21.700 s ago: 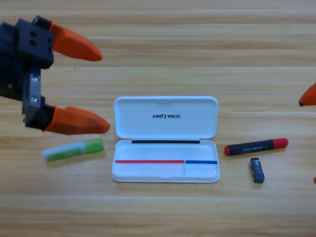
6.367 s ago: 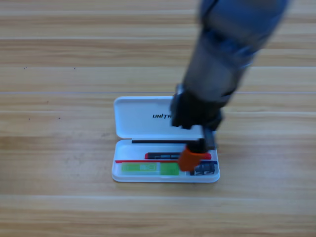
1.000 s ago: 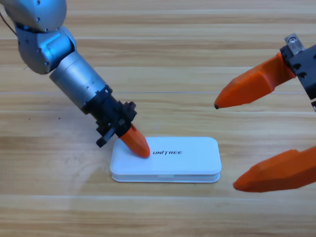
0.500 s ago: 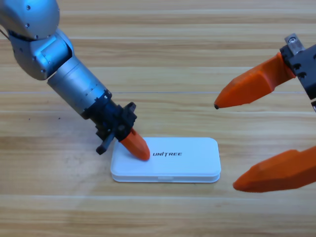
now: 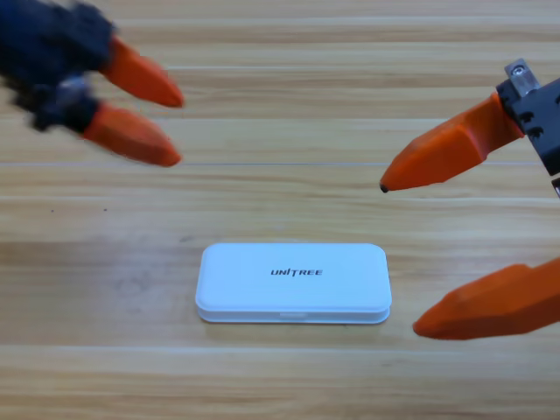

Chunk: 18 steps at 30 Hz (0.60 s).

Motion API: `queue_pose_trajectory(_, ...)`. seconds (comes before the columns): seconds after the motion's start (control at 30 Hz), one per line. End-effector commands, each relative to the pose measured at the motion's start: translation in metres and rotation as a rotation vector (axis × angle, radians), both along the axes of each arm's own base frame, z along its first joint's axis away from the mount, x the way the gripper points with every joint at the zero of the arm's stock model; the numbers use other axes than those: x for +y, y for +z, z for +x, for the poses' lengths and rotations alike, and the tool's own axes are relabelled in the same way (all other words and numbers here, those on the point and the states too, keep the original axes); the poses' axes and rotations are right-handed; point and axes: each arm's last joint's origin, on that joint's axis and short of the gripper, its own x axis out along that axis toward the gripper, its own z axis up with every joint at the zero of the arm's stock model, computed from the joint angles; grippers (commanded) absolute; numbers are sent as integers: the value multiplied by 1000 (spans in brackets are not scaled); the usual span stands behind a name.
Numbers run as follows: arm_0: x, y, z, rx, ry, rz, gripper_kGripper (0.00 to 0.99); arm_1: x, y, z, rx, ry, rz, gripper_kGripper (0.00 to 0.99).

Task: Clean up eraser and pencils

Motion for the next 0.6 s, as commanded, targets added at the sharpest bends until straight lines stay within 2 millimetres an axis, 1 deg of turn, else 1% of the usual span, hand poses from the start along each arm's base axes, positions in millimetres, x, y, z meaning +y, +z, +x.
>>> queue_pose_trajectory(0.03,3,0,-69,29,-101,-46,990,-4,-9,4,35,-26,-19,959)
queue_pose_trajectory(0.17,-1,-7,-78,58,-129,-26,990,-4,-10,5,36,-26,-21,959)
queue_pose_trajectory(0.27,-1,-14,-79,70,-129,-12,990,-3,-10,5,36,-26,-22,959)
queue_pose_trajectory(0.43,0,-18,-78,58,-114,0,990,-3,-10,5,36,-26,-22,959)
queue_pose_trajectory(0.6,1,-16,-76,9,-73,5,990,-3,-10,5,37,-27,-21,959)
